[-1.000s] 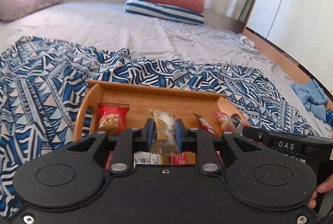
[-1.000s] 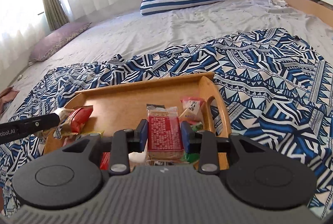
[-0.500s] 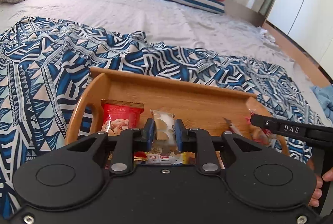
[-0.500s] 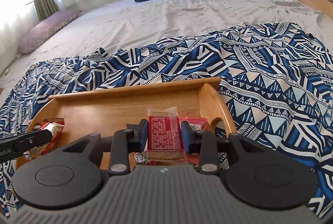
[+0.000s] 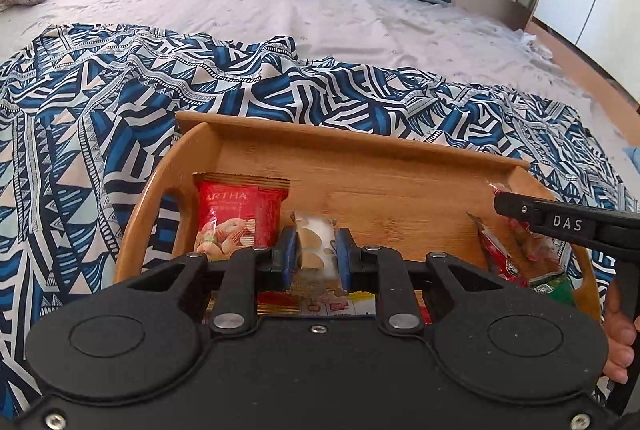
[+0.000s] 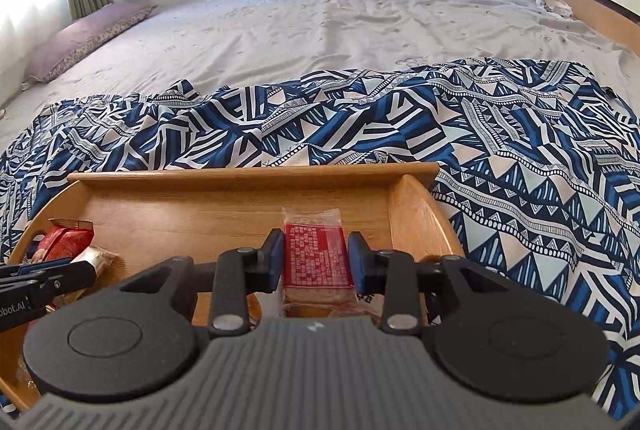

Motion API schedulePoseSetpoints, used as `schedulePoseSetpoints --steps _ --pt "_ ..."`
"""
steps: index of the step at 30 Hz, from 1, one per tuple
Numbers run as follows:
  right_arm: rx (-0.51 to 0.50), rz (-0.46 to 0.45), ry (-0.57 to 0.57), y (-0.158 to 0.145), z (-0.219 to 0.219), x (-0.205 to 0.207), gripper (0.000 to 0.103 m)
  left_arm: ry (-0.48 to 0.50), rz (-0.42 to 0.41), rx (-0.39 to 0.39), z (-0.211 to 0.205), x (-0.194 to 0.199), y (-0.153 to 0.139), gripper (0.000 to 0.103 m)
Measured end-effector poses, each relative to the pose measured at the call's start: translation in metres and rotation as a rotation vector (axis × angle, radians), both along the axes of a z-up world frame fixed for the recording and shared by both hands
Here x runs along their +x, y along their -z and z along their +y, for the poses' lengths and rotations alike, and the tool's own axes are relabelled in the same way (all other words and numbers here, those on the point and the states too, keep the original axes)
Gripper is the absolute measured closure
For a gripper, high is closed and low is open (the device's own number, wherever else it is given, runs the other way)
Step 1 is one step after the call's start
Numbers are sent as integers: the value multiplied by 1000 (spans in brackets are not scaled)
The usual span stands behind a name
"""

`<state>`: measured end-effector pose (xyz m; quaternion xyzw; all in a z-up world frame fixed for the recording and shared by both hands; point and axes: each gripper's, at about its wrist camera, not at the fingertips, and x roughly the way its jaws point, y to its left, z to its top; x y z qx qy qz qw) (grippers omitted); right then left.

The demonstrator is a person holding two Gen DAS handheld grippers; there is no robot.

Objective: Organize snacks
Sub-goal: 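Open both tools to drop the wafer and red-printed packets onto the tray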

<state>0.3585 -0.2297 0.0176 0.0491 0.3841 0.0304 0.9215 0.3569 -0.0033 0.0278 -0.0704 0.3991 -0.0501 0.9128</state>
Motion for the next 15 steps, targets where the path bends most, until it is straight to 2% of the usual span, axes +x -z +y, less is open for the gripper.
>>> schedulePoseSetpoints --steps 9,15 --pt "-62 3 -33 8 11 -1 64 7 12 26 -10 3 2 83" --pt "-68 7 -42 11 13 -2 64 1 27 36 -10 4 7 82"
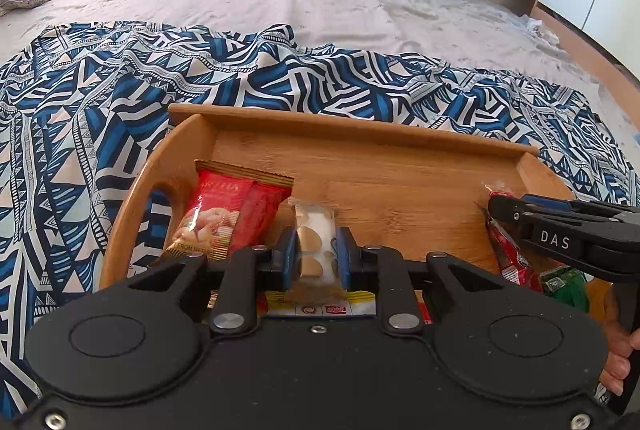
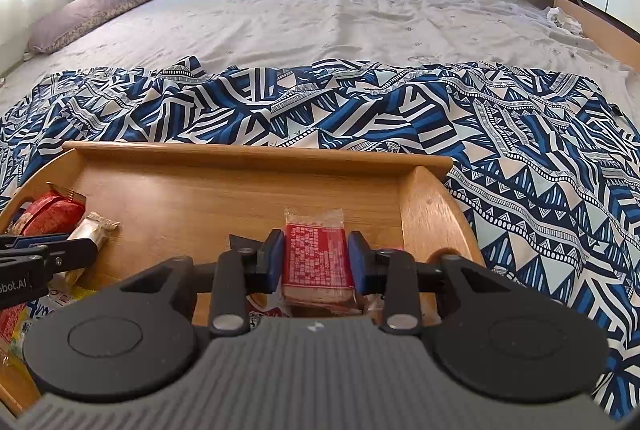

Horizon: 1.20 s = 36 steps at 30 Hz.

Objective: Organize snacks
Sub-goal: 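Open both tools to drop the wafer and red-printed packets onto the tray, then withdraw both tools from the tray back toward the remaining snacks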

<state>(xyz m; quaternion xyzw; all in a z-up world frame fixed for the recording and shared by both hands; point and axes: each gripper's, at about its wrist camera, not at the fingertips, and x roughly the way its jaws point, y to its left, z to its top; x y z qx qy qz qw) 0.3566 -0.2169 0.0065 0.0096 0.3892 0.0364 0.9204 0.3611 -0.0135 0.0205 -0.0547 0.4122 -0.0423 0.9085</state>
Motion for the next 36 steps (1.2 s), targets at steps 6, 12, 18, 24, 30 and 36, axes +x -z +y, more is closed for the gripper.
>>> schedulePoseSetpoints --steps 6,12,18,24,30,36 --pt "13 4 -1 1 0 0 62 -9 7 -2 2 1 1 82" --pt "28 3 -2 0 -2 -1 50 -7 9 -5 3 1 1 81" --pt "65 -2 4 -5 -2 -7 43 11 22 -34 3 -5 -4 61" --pt "66 -40 -24 -27 2 -31 34 25 4 -42 4 -27 -24 43" --pt "69 -96 -46 -55 1 -70 27 46 -32 -23 10 -65 -48 26" --pt "66 -144 -42 -81 -1 -111 21 40 -44 2 18 -108 -64 23"
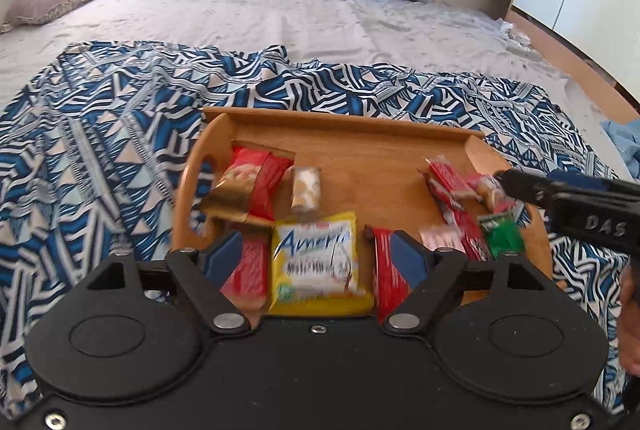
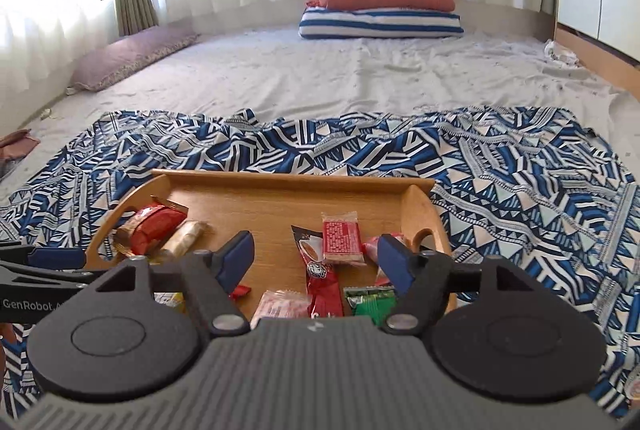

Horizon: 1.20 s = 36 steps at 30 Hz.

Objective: Organize snacks
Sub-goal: 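Withdraw both tools from the tray back toward the remaining snacks, then grasp the brown almond bar with the left tool while the right tool grasps the cherry drop packet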

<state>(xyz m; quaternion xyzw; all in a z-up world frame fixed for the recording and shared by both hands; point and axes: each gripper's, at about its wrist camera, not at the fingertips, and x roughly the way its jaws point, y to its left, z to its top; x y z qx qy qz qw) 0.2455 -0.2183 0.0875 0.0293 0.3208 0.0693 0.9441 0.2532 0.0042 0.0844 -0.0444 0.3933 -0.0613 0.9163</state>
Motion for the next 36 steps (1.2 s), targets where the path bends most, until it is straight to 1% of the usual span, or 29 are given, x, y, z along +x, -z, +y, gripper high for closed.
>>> schedulePoseSetpoints --steps 5,9,13,18,22,27,36 --pt "24 -34 -2 -17 -1 -38 18 3 -33 -1 6 -40 -17 20" --pt "30 -64 -18 -23 4 -71 15 15 -58 11 6 -72 -26 18" --pt "23 -78 -55 -19 13 -102 14 33 -56 27 3 -101 -25 17" --pt "-4 -95 -88 -3 23 -138 12 53 -26 43 -2 -125 -13 17" --pt "-13 -90 -96 13 25 -160 11 62 9 43 -5 -132 -3 16" --pt "-58 -89 -117 35 28 -184 9 67 54 28 -9 -127 9 16" --pt "-83 -63 -176 67 44 -207 7 87 132 16 -31 -110 33 15"
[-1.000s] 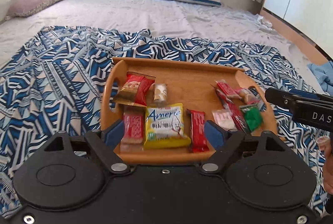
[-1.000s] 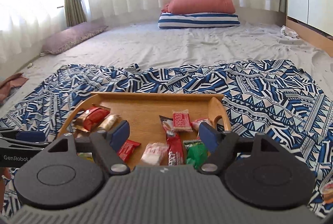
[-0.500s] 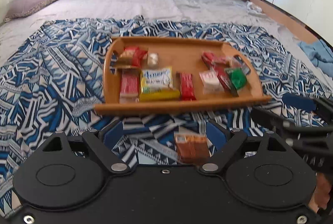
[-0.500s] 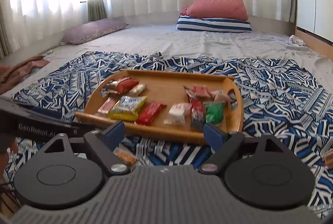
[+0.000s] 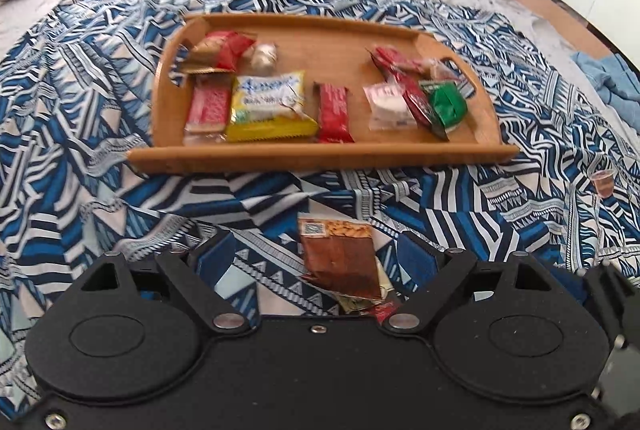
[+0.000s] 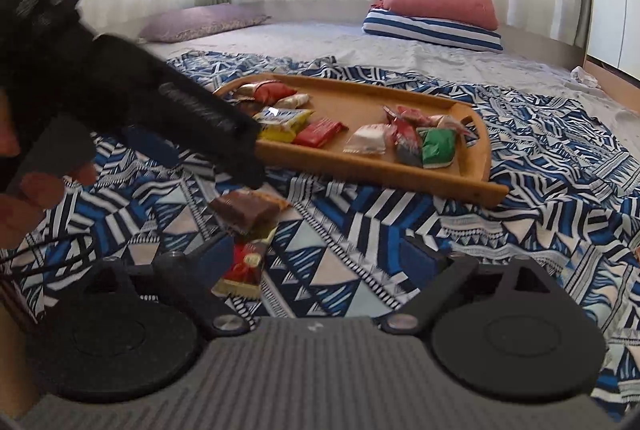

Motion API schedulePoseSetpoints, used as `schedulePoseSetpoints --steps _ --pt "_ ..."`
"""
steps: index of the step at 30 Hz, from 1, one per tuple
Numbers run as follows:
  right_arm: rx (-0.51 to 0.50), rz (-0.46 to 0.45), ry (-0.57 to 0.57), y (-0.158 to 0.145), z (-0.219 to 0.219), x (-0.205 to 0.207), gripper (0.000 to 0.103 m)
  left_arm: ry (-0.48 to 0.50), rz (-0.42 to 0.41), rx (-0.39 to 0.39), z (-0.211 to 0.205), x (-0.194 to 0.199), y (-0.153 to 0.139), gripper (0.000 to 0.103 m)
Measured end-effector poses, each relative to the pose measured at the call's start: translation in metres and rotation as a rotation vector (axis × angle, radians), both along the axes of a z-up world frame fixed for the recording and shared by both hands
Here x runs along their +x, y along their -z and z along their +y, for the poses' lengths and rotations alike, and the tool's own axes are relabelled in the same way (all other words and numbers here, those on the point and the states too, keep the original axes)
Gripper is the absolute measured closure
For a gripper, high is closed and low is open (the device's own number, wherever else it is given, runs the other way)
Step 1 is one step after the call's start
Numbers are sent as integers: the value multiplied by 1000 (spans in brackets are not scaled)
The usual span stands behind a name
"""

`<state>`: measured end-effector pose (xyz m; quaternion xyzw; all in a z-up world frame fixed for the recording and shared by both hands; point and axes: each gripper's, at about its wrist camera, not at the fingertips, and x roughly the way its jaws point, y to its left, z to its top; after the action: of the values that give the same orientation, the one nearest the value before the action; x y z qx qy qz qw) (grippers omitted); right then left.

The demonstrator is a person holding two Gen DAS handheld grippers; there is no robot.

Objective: Organize snacks
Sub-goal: 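Grasp the brown almond bar with the left tool while the right tool grasps the cherry drop packet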

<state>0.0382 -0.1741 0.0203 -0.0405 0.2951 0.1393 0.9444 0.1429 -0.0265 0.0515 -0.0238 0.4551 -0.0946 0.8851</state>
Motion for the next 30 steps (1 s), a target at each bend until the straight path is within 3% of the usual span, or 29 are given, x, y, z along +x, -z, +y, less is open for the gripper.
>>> schedulePoseSetpoints --steps 8,13,20,30 --pt "27 23 -35 11 8 -4 7 2 56 17 -19 14 24 16" --pt "27 34 -48 15 13 -1 7 3 79 24 -23 19 36 24" --pt "15 47 -58 23 21 5 7 11 26 79 -24 16 34 58" --pt "7 45 -99 26 36 14 11 7 16 7 -9 12 23 61"
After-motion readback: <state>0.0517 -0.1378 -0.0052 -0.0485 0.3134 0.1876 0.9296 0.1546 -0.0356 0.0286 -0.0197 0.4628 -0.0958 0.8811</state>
